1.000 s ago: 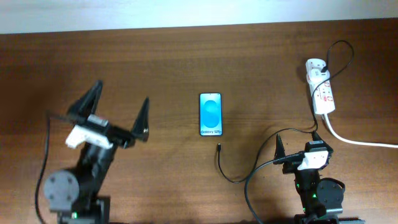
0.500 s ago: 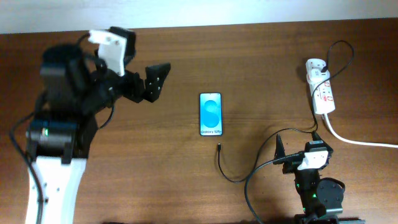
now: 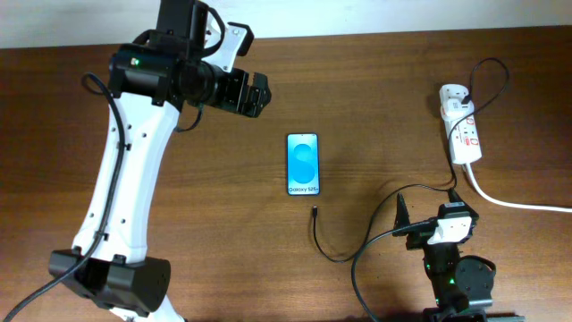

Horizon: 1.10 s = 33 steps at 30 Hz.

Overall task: Plug charger to phone and switch on socket
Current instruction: 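Raise the left arm and move the left gripper over the phone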

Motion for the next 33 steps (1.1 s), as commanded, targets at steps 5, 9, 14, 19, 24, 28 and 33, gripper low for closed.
stream_joint_trajectory([
  [5,-4,-3,-5,3,-1,4,99,-14,21,187,-18,-5,15,99],
  [9,-4,-3,-5,3,-1,4,98,-14,61,318,-75,-34,-148,99],
  [14,-4,-3,-5,3,-1,4,98,-14,124,408,-131,-58,-250,99],
  [19,-4,-3,-5,3,-1,4,98,-13,163,408,-166,-39,-243,99],
  [24,-4,-3,-5,3,-1,4,98,-12,169,357,-196,-24,-246,99],
  [28,-4,-3,-5,3,-1,4,98,-12,199,357,-198,-26,-243,99],
  [33,-4,-3,-5,3,-1,4,98,-12,229,350,-198,-30,-234,99],
])
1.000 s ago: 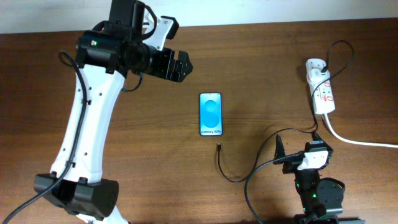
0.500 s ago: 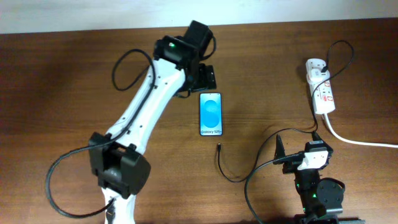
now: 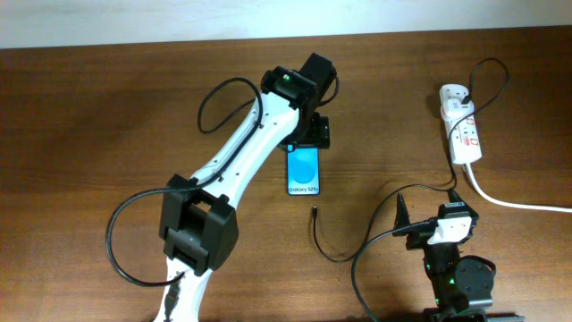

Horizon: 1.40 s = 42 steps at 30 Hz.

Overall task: Plug charger to phone and switch on socket
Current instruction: 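Raise the left arm and move the left gripper over the phone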

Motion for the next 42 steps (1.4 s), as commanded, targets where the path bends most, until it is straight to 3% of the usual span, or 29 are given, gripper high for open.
stream_joint_trajectory([
  [1,-4,-3,-5,3,-1,4,98,-5,23,-34,0,2,28,99],
  [3,-4,-3,-5,3,-1,4,98,-5,45,-59,0,-1,59,99],
  [24,-4,-3,-5,3,-1,4,98,-5,67,-59,1,36,41,99],
  [28,-4,-3,-5,3,-1,4,98,-5,67,-24,1,58,41,99],
  [42,-4,-3,-5,3,-1,4,98,-5,77,-20,-10,80,17,99],
])
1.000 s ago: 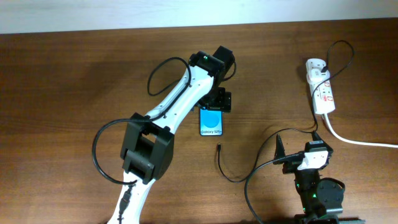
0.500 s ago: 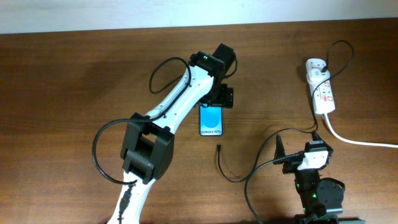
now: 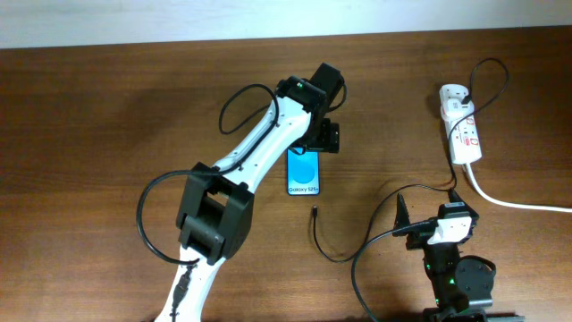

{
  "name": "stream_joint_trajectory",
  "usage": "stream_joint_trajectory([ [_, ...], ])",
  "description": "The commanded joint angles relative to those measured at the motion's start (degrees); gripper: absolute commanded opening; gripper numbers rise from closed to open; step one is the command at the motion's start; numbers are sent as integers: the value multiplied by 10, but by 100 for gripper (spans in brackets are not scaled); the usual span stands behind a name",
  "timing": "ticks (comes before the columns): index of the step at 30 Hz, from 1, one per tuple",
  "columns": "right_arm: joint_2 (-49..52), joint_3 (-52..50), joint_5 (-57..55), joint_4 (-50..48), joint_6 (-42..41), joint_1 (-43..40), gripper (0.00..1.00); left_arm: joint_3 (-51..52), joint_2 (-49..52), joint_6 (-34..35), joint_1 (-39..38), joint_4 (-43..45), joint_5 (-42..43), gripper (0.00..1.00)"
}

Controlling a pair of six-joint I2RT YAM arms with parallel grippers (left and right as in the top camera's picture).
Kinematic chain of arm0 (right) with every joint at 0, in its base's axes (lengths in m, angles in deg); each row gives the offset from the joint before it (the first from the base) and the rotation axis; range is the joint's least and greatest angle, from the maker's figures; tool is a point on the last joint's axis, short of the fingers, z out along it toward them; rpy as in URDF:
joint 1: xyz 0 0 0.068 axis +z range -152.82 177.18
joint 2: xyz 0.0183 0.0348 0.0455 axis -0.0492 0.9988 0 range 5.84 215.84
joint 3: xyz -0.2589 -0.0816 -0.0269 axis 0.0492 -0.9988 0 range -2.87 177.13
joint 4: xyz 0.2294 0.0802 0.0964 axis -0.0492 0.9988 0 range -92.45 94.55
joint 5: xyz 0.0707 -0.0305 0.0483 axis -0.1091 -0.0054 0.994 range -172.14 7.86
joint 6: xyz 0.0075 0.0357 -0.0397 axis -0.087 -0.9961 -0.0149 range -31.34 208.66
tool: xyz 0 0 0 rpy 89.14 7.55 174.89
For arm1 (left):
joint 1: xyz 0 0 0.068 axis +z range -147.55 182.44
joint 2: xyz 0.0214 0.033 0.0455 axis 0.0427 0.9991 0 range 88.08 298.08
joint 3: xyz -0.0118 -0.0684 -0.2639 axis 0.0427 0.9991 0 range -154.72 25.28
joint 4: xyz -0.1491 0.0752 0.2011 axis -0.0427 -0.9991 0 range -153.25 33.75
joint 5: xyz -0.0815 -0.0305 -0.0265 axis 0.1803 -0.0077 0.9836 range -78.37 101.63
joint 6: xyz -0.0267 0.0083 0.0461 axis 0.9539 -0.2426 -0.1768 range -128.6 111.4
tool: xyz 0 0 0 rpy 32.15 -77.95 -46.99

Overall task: Plug charger to phone and switch on socket
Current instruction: 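Raise the left arm and move the left gripper over the phone, then lower the left gripper and close it on the phone's top edge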

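The phone (image 3: 303, 176) lies flat mid-table with its blue screen up. My left gripper (image 3: 323, 138) hangs over the phone's far end and covers it; its fingers are hidden under the wrist. The black charger cable (image 3: 320, 240) lies loose, its plug tip (image 3: 315, 212) just short of the phone's near end. At the far right lies the white socket strip (image 3: 463, 130). My right gripper (image 3: 427, 217) rests open at the near right edge, away from the cable tip and holding nothing.
The strip's white lead (image 3: 514, 204) runs off the right edge, and a black cable (image 3: 490, 76) loops above the strip. The left arm's white links (image 3: 255, 165) stretch diagonally across the table's middle.
My left gripper has shifted slightly to the right over the phone's far end, and the arm's base links have moved right as well. Phone, cable and right arm are where they were.
At first both arms rested at the near edge with open grippers. Then my left arm was raised with its gripper at the far left of the table. Later the gripper was over the phone's far end, and it is there now. The right arm never moved.
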Motion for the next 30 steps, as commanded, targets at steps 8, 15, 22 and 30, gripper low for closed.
stream_joint_trajectory([
  [8,-4,-3,-5,3,0,4,98,-5,8,8,-2,2,-15,99],
  [15,-4,-3,-5,3,0,4,98,-5,8,8,-2,-2,-15,99],
  [22,-4,-3,-5,3,0,4,98,-4,9,7,-2,7,-16,99],
  [30,-4,-3,-5,3,0,4,98,-5,18,8,-2,12,-26,99],
])
